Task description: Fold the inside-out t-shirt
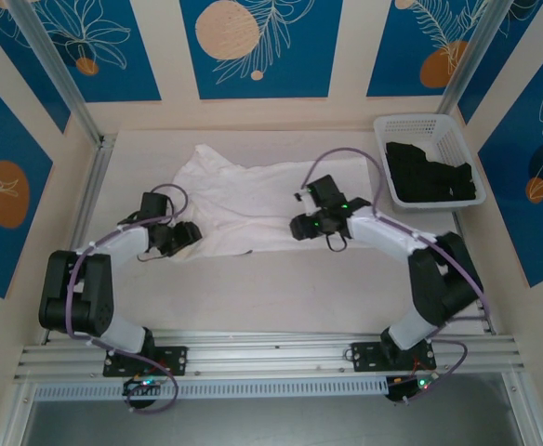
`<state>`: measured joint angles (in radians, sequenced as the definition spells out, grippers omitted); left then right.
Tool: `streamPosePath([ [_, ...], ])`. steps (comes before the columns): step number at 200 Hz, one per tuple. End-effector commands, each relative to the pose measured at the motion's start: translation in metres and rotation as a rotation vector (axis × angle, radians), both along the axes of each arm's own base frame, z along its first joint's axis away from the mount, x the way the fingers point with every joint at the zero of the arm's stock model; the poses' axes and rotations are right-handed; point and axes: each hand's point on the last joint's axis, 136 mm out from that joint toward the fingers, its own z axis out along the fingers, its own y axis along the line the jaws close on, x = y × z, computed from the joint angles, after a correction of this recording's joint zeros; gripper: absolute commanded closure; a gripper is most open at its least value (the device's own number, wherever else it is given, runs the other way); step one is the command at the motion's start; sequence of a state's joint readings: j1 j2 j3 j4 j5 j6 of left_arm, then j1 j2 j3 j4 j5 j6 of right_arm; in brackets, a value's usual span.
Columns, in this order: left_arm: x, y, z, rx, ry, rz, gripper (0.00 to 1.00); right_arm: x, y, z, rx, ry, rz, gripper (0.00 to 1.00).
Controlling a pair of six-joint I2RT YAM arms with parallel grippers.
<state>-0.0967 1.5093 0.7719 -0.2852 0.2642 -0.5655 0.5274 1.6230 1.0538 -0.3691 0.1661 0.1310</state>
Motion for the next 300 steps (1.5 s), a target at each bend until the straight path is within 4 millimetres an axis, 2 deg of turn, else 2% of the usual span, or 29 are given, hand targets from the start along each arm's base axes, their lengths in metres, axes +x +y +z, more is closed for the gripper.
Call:
streamPosePath([
  [1,0.001,0.008,-0.004,0.03,0.02,-0.001,0.46,0.025,0.016,-0.011,-0.099,-0.087,0.139,0.45],
  [10,0.0,0.009,-0.006,0.029,0.023,-0.001,0.46,0.028,0.025,-0.018,-0.105,-0.074,0.168,0.43],
  [33,-0.002,0.009,-0.009,0.017,0.021,0.004,0.46,0.042,0.031,-0.033,-0.147,-0.047,0.171,0.42],
  [62,-0.005,0.009,-0.013,0.009,0.028,0.003,0.46,0.061,0.03,-0.04,-0.184,-0.037,0.143,0.43],
  [93,-0.007,0.011,-0.015,-0.001,0.029,0.007,0.46,0.074,0.022,-0.053,-0.31,-0.048,0.157,0.45],
  [123,-0.008,0.012,-0.017,-0.011,0.035,0.012,0.46,0.108,-0.002,-0.038,-0.326,-0.066,-0.016,0.52],
  [135,-0.008,0.012,-0.018,-0.012,0.034,0.013,0.46,0.114,-0.008,-0.029,-0.312,-0.063,-0.065,0.54],
  [156,-0.007,0.012,-0.017,-0.012,0.03,0.014,0.46,0.103,-0.013,-0.019,-0.3,-0.069,-0.069,0.55],
  [174,-0.007,0.012,-0.017,-0.012,0.027,0.015,0.46,0.08,-0.019,-0.015,-0.291,-0.05,-0.043,0.53],
  [197,-0.005,0.01,-0.019,-0.022,0.03,0.01,0.46,0.041,-0.017,-0.022,-0.266,-0.014,0.082,0.45],
  [213,-0.004,0.009,-0.019,-0.03,0.031,0.008,0.46,0.03,-0.025,-0.031,-0.274,0.021,0.094,0.41],
  [244,-0.002,0.006,-0.022,-0.047,0.034,0.006,0.46,0.037,-0.034,-0.044,-0.306,0.04,0.08,0.35],
  [300,-0.003,0.006,-0.023,-0.045,0.035,0.004,0.46,0.067,-0.042,-0.057,-0.374,0.021,0.045,0.37],
])
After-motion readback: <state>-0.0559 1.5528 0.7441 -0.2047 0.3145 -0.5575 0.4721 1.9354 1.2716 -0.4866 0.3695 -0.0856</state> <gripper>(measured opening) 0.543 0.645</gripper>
